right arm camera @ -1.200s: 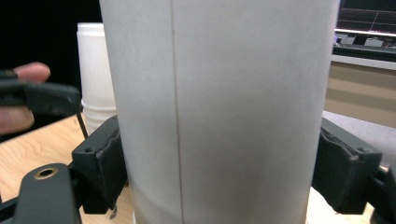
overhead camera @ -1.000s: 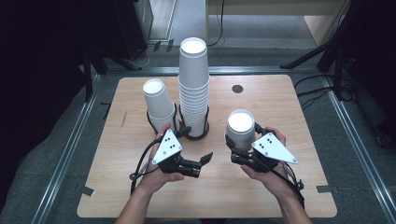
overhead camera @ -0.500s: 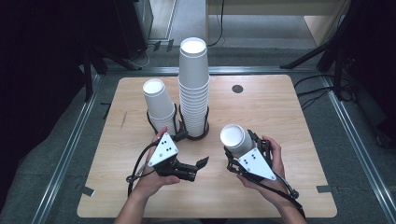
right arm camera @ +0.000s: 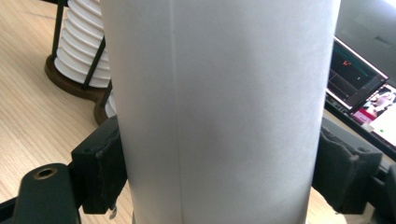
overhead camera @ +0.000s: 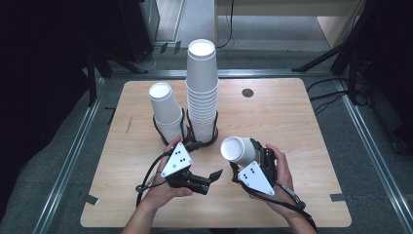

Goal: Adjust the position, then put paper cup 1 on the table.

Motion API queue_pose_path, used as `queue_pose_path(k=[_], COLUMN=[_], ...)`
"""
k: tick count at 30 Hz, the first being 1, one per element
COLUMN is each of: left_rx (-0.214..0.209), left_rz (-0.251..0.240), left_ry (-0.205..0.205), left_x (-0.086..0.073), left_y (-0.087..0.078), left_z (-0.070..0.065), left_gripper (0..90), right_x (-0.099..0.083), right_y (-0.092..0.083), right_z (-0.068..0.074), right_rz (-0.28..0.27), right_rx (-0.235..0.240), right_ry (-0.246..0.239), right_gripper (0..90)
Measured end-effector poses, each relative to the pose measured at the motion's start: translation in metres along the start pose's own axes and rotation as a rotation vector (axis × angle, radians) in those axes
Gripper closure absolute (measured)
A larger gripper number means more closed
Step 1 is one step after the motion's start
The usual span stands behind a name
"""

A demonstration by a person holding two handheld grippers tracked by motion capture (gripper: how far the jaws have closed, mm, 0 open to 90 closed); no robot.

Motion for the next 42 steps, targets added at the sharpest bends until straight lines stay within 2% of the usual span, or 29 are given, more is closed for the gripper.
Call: queue_pose_path(k=[3, 10, 31, 35, 39, 42], left_rx=[-0.009, -0.019, -0.044, -0.043, -0.051, -0.041], left_rz=[0.004, 0.008, 0.017, 0.016, 0.025, 0.038], left_ry=[0.006, 0.013, 0.012, 0.011, 0.016, 0.017], left_x=[0.000, 0.000, 0.001, 0.003, 0.002, 0.001], left_y=[0.001, 0.004, 0.007, 0.007, 0.009, 0.010], left_z=[-0.003, -0.008, -0.015, -0.015, -0.018, -0.019], left_gripper=[0.0, 0.0, 0.6, 5.2, 5.8, 6.2], right_x=[0.000, 0.000, 0.007, 0.007, 0.008, 0.009], right_y=[0.000, -0.001, -0.003, -0.004, -0.005, -0.005], right_z=[0.002, 0.007, 0.025, 0.026, 0.026, 0.027], right_rz=[-0.001, -0.001, -0.034, -0.042, -0.046, -0.048], right_rx=[0.004, 0.018, 0.085, 0.098, 0.101, 0.103], right_ry=[-0.024, -0.049, -0.085, -0.085, -0.092, -0.094], right_gripper=[16.0, 15.9, 15.7, 15.7, 15.6, 15.6])
Point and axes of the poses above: each handheld gripper's, and its own axes: y roughly forward along the jaws, x roughly out of its top, z roughly to its left, the point moved 5 cm from there along y, roughly forward along the jaws, and after that the axes turned 2 degrees about -y, right-handed, at the moved point
